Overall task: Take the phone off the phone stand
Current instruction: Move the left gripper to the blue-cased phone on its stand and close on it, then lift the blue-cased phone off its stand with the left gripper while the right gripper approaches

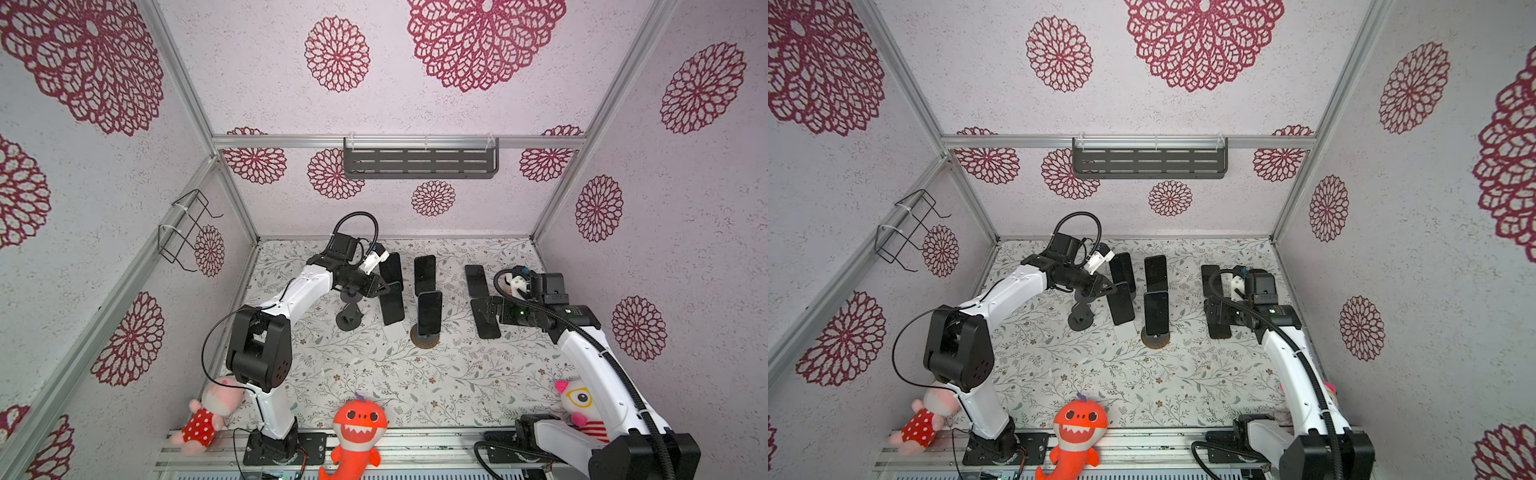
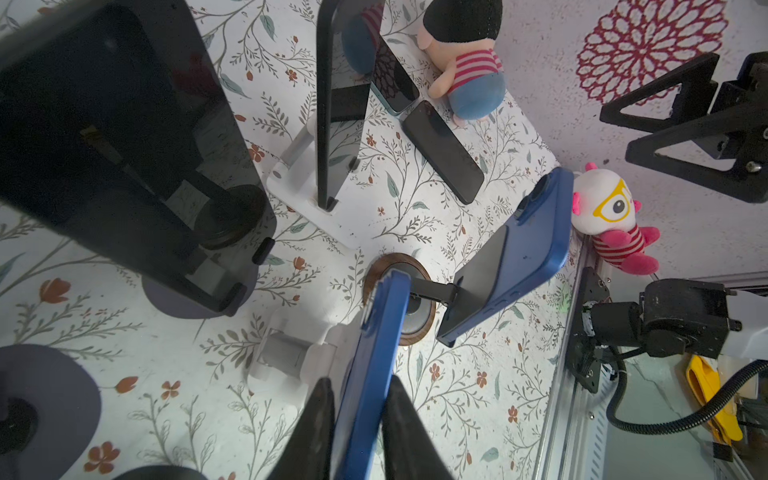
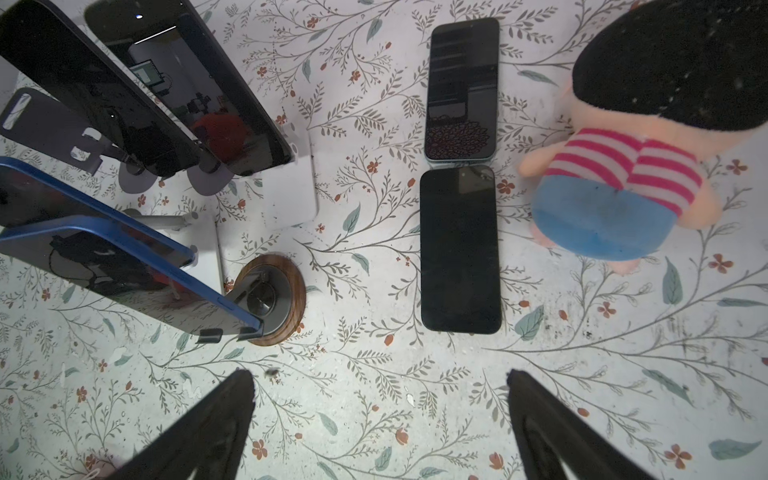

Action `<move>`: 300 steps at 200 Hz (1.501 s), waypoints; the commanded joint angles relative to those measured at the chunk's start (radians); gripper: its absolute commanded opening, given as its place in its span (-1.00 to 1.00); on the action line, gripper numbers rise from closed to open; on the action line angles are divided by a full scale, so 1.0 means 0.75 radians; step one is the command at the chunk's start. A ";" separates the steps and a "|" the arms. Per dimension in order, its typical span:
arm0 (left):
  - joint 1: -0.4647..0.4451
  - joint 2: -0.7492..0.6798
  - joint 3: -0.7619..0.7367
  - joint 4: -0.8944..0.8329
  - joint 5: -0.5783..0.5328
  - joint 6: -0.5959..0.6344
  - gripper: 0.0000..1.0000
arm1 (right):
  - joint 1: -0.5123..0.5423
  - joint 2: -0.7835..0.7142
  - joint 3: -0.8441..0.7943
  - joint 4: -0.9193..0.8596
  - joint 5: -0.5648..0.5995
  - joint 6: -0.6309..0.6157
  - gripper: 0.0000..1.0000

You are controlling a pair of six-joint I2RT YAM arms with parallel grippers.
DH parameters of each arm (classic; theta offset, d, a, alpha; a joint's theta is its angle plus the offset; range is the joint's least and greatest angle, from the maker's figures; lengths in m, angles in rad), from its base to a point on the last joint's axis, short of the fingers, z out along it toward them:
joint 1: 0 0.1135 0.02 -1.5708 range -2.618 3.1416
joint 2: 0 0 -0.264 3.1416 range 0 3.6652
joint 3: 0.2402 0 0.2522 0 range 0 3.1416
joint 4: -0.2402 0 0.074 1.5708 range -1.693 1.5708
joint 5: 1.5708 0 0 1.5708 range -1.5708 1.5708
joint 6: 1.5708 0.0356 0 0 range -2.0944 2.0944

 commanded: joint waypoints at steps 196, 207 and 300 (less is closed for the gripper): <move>0.013 -0.221 0.011 -0.083 0.051 -0.063 -0.96 | 0.015 0.043 0.095 -0.001 -0.061 -0.020 0.80; 0.019 -0.241 0.032 -0.107 0.059 -0.090 -1.00 | 0.015 0.051 0.128 -0.020 -0.065 -0.014 0.78; 0.113 -0.355 0.315 -0.451 0.198 -0.391 -1.00 | 0.336 0.115 0.470 -0.110 0.058 0.024 0.63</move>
